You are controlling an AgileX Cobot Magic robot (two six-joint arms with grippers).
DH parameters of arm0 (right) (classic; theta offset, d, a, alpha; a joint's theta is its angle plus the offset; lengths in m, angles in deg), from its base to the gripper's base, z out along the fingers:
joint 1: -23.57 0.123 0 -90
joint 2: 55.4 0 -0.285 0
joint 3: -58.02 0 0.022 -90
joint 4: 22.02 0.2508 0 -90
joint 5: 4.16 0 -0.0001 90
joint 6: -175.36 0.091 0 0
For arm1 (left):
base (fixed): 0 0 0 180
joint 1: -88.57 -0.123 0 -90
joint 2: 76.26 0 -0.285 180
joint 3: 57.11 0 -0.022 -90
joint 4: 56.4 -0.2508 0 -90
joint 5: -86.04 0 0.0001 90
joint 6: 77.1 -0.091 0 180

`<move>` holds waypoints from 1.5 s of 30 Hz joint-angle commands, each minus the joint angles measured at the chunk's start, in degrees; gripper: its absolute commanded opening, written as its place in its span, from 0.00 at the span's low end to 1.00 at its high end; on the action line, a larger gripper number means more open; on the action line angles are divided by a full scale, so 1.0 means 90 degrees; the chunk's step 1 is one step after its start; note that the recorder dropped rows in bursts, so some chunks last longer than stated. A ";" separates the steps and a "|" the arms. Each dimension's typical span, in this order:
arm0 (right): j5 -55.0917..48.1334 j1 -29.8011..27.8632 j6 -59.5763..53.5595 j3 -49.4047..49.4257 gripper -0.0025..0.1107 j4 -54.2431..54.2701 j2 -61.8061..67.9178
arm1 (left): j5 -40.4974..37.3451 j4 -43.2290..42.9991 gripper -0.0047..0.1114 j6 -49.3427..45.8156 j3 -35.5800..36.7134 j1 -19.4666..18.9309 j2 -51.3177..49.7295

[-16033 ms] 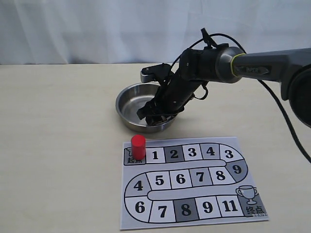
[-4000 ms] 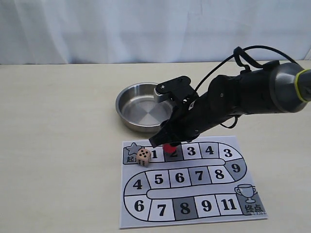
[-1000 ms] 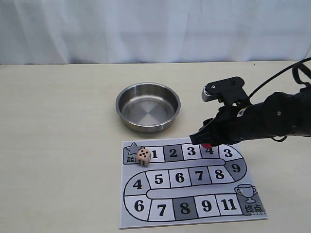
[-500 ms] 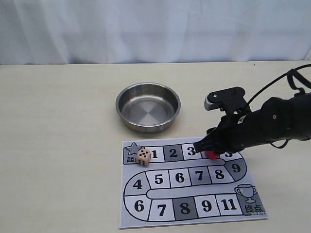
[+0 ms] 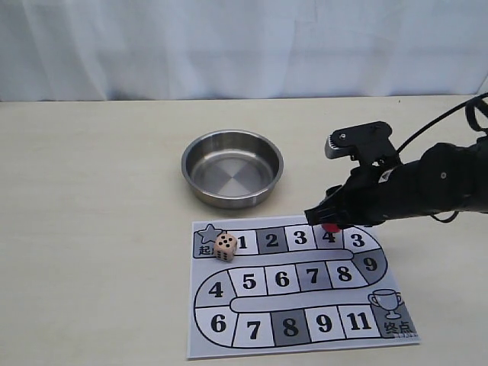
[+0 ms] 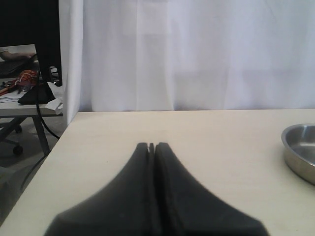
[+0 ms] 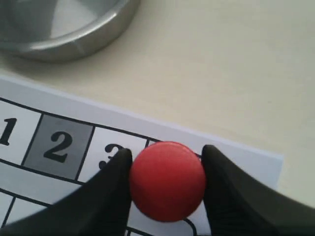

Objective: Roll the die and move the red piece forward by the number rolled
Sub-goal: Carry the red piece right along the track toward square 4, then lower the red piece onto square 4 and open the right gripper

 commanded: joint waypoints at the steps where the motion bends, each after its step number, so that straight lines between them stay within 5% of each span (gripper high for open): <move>1: -0.0139 -0.0101 0.0009 0.0033 0.06 -0.0045 -0.0203 | 0.0075 -0.0003 0.04 0.0002 -0.0033 0.0001 0.0007; 7: -0.0539 -0.0614 0.0148 0.0033 0.06 -0.0030 -0.0203 | 0.0075 -0.0003 0.04 0.0002 -0.0033 0.0001 0.0007; 35: -0.0194 -0.0631 -0.0042 0.0033 0.06 -0.0384 0.0467 | 0.0088 -0.0003 0.04 0.0002 -0.0033 0.0001 0.0007; 45: -0.0193 -0.0631 0.0056 0.0033 0.37 -0.0384 0.0467 | 0.0076 -0.0003 0.04 0.0002 -0.0033 0.0001 0.0007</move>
